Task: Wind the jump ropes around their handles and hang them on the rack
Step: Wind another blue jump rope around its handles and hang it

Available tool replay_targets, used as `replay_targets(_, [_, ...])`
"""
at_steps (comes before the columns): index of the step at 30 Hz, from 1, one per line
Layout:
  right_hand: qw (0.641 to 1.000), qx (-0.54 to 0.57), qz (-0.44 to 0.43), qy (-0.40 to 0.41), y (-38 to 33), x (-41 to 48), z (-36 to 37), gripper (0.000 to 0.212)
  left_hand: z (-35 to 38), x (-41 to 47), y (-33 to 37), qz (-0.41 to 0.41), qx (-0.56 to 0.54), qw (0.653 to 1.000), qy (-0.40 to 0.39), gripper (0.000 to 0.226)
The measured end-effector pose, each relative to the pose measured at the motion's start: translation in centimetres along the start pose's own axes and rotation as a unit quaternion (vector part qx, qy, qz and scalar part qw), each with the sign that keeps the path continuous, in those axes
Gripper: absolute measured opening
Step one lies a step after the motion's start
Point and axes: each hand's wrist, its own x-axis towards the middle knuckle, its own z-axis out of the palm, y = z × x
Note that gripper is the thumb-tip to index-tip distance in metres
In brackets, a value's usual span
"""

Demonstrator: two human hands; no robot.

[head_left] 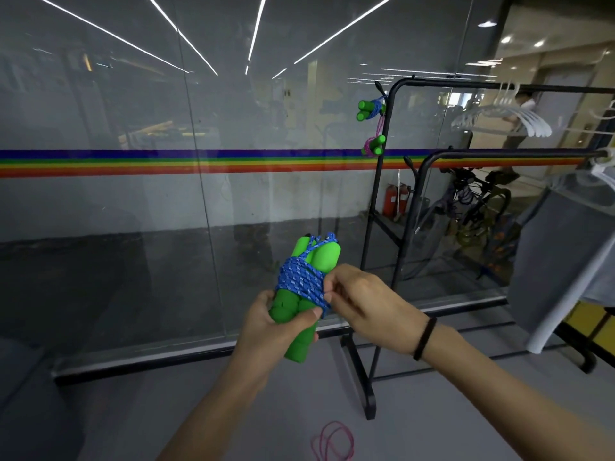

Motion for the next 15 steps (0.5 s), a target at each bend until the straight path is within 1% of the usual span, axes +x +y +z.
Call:
replay_targets(2, [0.999, 0.043, 0.016, 0.028, -0.1, -0.1, -0.3, 0.013, -0.2, -0.2, -0.1, -0.004, 0.009, 1.0, -0.018, 0.046])
replay_targets(5, [0.99, 0.086, 0.044, 0.1, 0.1, -0.2, -0.1, 0.01, -0.6, -0.4, 0.0, -0.024, -0.005, 0.999, -0.043, 0.04])
replay_targets(8, [0.977, 0.122, 0.077, 0.156, 0.4, -0.2, 0.4, 0.009, -1.2, -0.5, 0.1, -0.044, -0.028, 0.996, -0.069, 0.047])
replay_targets(10, [0.971, 0.153, 0.081, 0.166, 0.4, -0.2, 0.5, 0.012, -1.5, -0.8, 0.3, -0.057, -0.042, 0.994, -0.08, 0.049])
replay_targets(12, [0.969, 0.177, 0.07, 0.157, 0.1, -0.1, 0.6, 0.006, -1.7, -1.0, 0.3, -0.057, -0.05, 0.994, -0.081, 0.042])
replay_targets(13, [0.97, 0.184, 0.064, 0.146, -0.1, -0.1, 0.7, 0.004, -1.8, -1.1, 0.4, -0.056, -0.049, 0.994, -0.08, 0.042])
replay_targets(15, [0.972, 0.185, 0.058, 0.132, -0.3, -0.1, 1.0, 0.012, -2.2, -0.9, 0.4, -0.053, -0.032, 0.995, -0.076, 0.048])
